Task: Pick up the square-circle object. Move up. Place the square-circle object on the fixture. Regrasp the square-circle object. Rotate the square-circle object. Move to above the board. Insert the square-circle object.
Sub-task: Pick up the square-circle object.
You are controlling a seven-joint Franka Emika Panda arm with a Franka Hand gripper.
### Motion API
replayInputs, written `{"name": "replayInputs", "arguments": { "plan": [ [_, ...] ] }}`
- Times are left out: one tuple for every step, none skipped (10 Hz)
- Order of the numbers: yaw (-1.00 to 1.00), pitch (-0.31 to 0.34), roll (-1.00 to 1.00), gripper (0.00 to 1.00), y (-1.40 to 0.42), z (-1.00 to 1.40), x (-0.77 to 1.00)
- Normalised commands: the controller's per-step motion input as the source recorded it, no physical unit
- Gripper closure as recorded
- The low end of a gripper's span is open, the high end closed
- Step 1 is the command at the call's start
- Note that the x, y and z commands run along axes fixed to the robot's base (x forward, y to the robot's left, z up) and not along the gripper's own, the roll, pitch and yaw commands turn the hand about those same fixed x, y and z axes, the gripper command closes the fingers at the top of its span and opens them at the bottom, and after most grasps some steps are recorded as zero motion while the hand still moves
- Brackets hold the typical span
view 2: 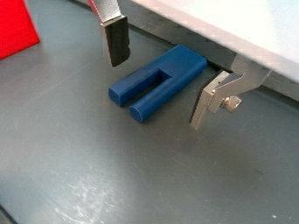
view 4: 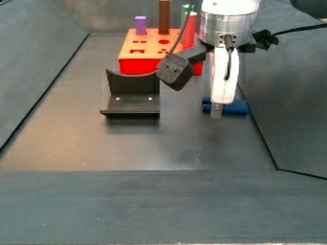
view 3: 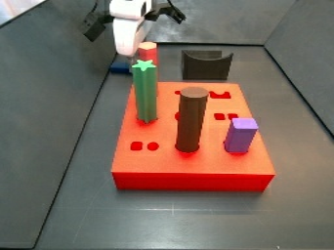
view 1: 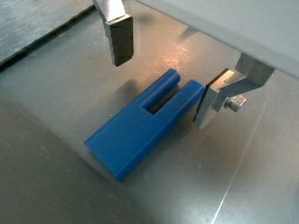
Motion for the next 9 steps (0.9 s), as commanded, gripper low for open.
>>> {"name": "replayInputs", "arguments": {
  "plan": [
    [-0.26, 0.0, -0.5, 0.0, 0.0, 0.0, 0.0],
    [-0.08, 0.0, -0.42, 0.0, 0.04, -0.29, 0.0],
    [0.0, 0.0, -0.3, 0.0, 0.0, -0.53, 0.08],
    [0.04, 0.0, -0.28, 0.0, 0.0, -0.58, 0.0],
    [0.1, 0.0, -0.29, 0.0, 0.0, -0.55, 0.0],
    [0.01, 0.0, -0.22, 0.0, 0.0, -0.14, 0.0],
    [0.01, -0.024, -0.33, 0.0, 0.0, -0.12, 0.0],
    [0.04, -0.144, -0.24, 0.0, 0.0, -0.11, -0.14],
    [0.05, -0.141, -0.11, 0.0, 0.05, -0.06, -0.14]
  ]
}}
